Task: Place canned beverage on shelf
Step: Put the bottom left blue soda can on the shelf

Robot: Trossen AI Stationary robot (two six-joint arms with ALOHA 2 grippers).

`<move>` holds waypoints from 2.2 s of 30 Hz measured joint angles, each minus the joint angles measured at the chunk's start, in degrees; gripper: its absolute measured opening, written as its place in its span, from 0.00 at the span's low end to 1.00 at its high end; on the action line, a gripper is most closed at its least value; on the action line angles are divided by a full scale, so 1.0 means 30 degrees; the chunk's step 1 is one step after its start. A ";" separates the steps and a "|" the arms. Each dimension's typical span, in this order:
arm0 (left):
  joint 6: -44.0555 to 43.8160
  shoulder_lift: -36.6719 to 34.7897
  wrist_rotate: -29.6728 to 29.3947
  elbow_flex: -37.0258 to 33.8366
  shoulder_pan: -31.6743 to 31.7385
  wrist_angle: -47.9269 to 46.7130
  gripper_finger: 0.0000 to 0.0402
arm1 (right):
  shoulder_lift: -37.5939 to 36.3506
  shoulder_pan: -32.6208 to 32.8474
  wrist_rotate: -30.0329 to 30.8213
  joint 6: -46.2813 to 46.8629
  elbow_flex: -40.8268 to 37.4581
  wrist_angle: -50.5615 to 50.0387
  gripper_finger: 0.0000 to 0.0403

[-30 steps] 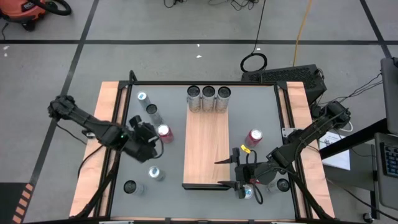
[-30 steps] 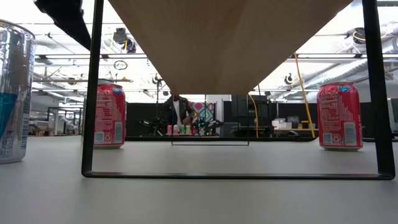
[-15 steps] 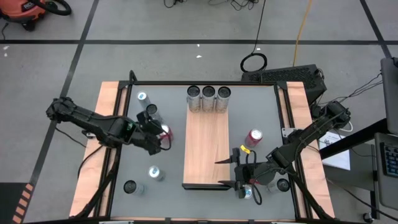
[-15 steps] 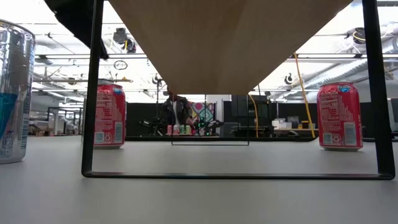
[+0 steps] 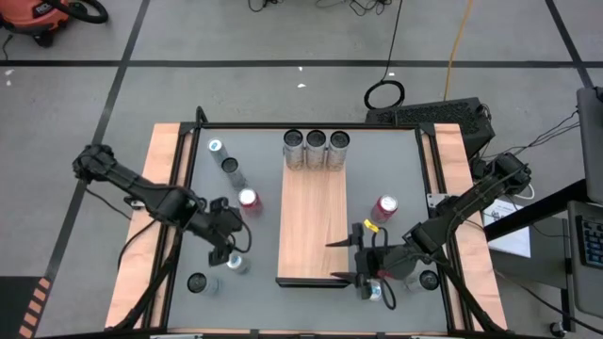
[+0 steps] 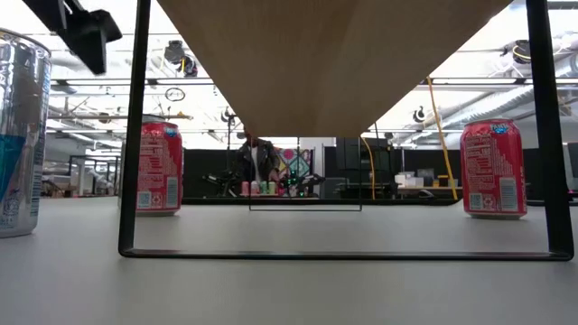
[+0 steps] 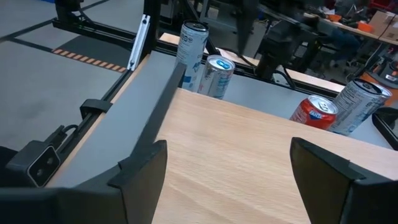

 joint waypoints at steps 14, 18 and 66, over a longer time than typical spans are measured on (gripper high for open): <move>0.0157 0.2069 -0.0806 -0.0007 -0.3322 0.1714 0.77 | 0.0000 -0.0187 -0.0058 0.0008 0.0000 0.0007 0.71; 0.0039 0.2988 -0.0820 -0.0015 -0.3503 0.1710 0.77 | 0.0000 -0.0187 -0.0066 0.0030 0.0000 0.0013 0.71; -0.6034 0.4306 -0.6403 1.0303 -0.2804 -0.4744 0.55 | 0.2249 -0.0345 0.4741 -0.3023 0.0007 0.7048 0.71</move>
